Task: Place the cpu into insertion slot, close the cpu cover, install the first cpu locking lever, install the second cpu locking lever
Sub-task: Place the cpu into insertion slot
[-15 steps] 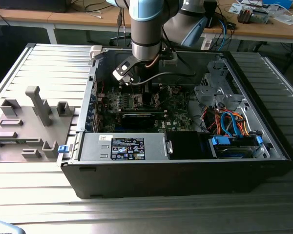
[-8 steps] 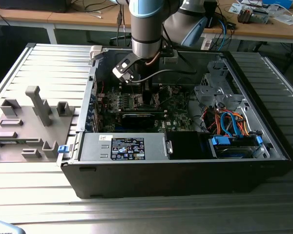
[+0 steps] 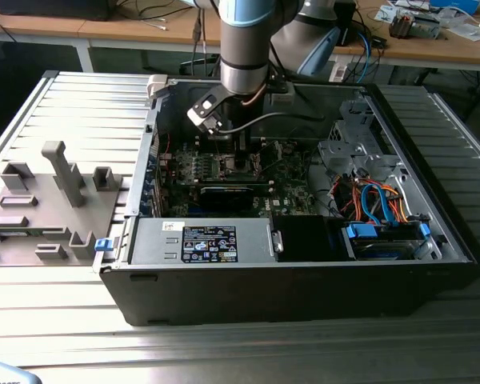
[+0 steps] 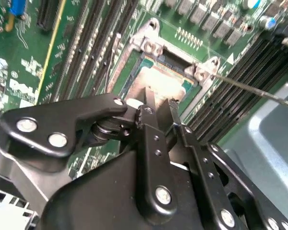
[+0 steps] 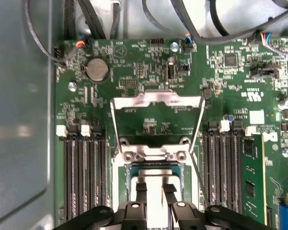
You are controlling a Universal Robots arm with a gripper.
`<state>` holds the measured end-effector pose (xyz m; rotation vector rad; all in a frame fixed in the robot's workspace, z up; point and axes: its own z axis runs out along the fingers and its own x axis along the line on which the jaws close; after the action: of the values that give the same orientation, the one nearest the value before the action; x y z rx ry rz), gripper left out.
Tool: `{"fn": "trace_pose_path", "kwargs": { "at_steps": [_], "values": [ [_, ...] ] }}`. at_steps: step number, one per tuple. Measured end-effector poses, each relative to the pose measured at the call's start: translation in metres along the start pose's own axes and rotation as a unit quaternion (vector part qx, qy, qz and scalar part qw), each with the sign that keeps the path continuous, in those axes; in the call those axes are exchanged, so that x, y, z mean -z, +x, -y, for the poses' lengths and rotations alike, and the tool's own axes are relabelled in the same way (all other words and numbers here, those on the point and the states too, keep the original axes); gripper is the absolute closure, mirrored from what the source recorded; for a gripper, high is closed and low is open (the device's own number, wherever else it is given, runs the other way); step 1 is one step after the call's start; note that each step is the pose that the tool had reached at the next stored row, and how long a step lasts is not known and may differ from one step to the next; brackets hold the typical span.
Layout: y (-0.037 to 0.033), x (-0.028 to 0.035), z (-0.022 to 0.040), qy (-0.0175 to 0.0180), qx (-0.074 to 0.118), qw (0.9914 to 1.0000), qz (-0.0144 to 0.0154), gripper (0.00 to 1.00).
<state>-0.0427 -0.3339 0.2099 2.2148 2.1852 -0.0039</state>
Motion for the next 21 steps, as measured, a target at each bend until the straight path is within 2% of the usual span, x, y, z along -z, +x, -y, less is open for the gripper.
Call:
{"fn": "trace_pose_path", "kwargs": {
  "at_steps": [1, 2, 3, 4, 6, 8, 10, 12, 18, 21],
  "values": [
    [0.0000, 0.0000, -0.0004, 0.0066, 0.000, 0.99997, 0.0042, 0.73],
    [0.0000, -0.0001, -0.0016, 0.0164, 0.001, 0.99985, 0.0061, 0.73],
    [0.0000, 0.0000, -0.0026, 0.0205, 0.001, 0.99978, 0.0046, 0.73],
    [0.0001, -0.0001, -0.0032, 0.0230, 0.006, 0.99970, -0.0058, 0.73],
    [0.0001, -0.0001, -0.0033, 0.0230, 0.015, 0.99961, -0.0067, 0.75],
    [0.0000, -0.0001, -0.0032, 0.0227, 0.032, 0.99921, -0.0067, 0.89],
    [0.0000, -0.0001, -0.0033, 0.0225, 0.044, 0.99878, -0.0066, 0.89],
    [0.0001, 0.0003, -0.0049, 0.0226, 0.044, 0.99877, -0.0066, 0.89],
    [-0.0002, 0.0106, -0.0062, 0.0227, 0.042, 0.99883, -0.0067, 0.89],
    [-0.0004, 0.0190, -0.0064, 0.0227, 0.042, 0.99883, -0.0066, 0.89]
  ]
}}
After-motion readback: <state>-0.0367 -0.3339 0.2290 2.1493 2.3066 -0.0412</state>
